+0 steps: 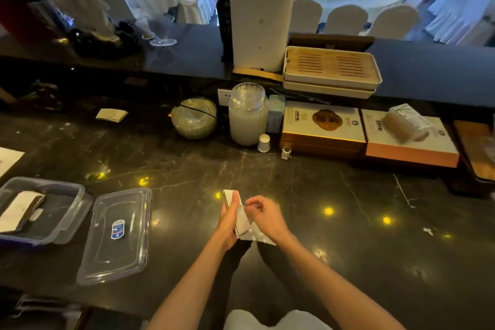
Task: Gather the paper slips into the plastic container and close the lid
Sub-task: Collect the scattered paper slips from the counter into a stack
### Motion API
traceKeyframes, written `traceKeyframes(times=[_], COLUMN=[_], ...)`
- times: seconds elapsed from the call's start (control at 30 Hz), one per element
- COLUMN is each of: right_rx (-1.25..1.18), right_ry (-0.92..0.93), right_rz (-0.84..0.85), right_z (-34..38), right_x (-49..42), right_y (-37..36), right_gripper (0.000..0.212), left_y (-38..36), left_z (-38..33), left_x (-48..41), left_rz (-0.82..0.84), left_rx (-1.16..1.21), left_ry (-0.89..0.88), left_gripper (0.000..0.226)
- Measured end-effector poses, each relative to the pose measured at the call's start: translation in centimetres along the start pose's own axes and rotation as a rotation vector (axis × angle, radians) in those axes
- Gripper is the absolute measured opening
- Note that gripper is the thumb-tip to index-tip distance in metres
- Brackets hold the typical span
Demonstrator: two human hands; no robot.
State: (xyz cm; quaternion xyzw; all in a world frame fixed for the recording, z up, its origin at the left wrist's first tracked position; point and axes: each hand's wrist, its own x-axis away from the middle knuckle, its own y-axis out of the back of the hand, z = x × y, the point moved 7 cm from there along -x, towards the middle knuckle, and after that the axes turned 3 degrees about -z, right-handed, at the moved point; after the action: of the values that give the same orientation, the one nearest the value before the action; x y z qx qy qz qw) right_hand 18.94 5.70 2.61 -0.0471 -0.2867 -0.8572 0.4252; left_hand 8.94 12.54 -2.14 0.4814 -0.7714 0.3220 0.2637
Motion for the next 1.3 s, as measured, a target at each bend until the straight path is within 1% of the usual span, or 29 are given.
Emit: traceKeyframes(times=[0.07, 0.1, 0.13, 0.2, 0.23, 0.3, 0.47, 0.57, 0.67, 0.77, 0.8, 0.87, 0.97, 1.07, 1.13, 1.2, 1.27, 1.3], right_rx=[0.183, 0.298, 0.408, 0.585, 0.633, 0.660, 0.609, 0.477, 0.176, -0.218, -0.299, -0.368, -0.373, -0.278, -0.186, -0.029, 0.100, 0.116], right_ry=[-0.029, -0.059, -0.097, -0.158, -0.179, -0.182, -0.176, -0.192, -0.234, -0.245, -0.223, -0.151, -0.039, 0.053, 0.128, 0.210, 0.235, 0.224], right_rz=[-0.106, -0.107, -0.071, 0.030, 0.056, 0.039, -0.083, -0.142, -0.196, -0.141, -0.110, -0.053, 0.036, 0.141, 0.187, 0.212, 0.202, 0.183], right_z=[-1.5, -2.6, -3.8, -6.0, -7.0, -8.3, -8.8, -9.0, -9.8, -9.6, -9.2, -7.8, -5.3, -2.8, -1.3, -0.3, 0.1, 0.0], right_x=[0.0, 0.0, 0.0, 0.4, 0.7, 1.4, 2.6, 3.4, 4.9, 6.8, 7.4, 8.6, 10.3, 12.0, 13.1, 14.1, 15.2, 15.7], right_y=[1.6, 1.9, 1.8, 1.1, 0.8, 0.4, 0.2, 0.4, 0.7, 0.7, 0.8, 1.4, 2.3, 2.2, 1.6, 0.6, -0.6, -1.2], right_gripper=[0.026, 0.027, 0.029, 0.039, 0.045, 0.050, 0.048, 0.042, 0.031, 0.031, 0.031, 0.029, 0.026, 0.023, 0.023, 0.026, 0.030, 0.032], left_y=[0.8, 1.4, 2.1, 3.8, 4.6, 6.2, 9.4, 10.3, 10.4, 9.5, 9.0, 7.8, 6.3, 5.4, 4.9, 4.5, 4.8, 5.4], left_z=[0.3, 0.6, 0.9, 1.6, 2.0, 2.7, 3.1, 3.4, 3.9, 4.4, 4.5, 5.0, 6.0, 7.0, 7.5, 7.9, 8.2, 8.2], left_x=[1.0, 1.4, 1.8, 2.2, 2.4, 2.7, 4.3, 5.0, 5.6, 6.1, 6.4, 6.8, 7.5, 8.8, 10.3, 12.2, 13.8, 14.4], left_rz=[0.018, 0.024, 0.025, 0.025, 0.029, 0.037, -0.013, -0.006, 0.021, 0.080, 0.115, 0.191, 0.318, 0.459, 0.554, 0.633, 0.673, 0.677], left_rx=[0.061, 0.077, 0.082, 0.088, 0.088, 0.074, 0.155, 0.193, 0.190, 0.175, 0.155, 0.076, -0.125, -0.273, -0.318, -0.324, -0.334, -0.345], left_ry=[0.008, 0.022, 0.037, 0.069, 0.088, 0.115, 0.045, 0.026, 0.034, 0.077, 0.100, 0.146, 0.197, 0.216, 0.231, 0.251, 0.237, 0.225], left_gripper=[0.030, 0.026, 0.024, 0.023, 0.025, 0.029, 0.034, 0.035, 0.032, 0.040, 0.045, 0.056, 0.074, 0.085, 0.088, 0.087, 0.083, 0.082])
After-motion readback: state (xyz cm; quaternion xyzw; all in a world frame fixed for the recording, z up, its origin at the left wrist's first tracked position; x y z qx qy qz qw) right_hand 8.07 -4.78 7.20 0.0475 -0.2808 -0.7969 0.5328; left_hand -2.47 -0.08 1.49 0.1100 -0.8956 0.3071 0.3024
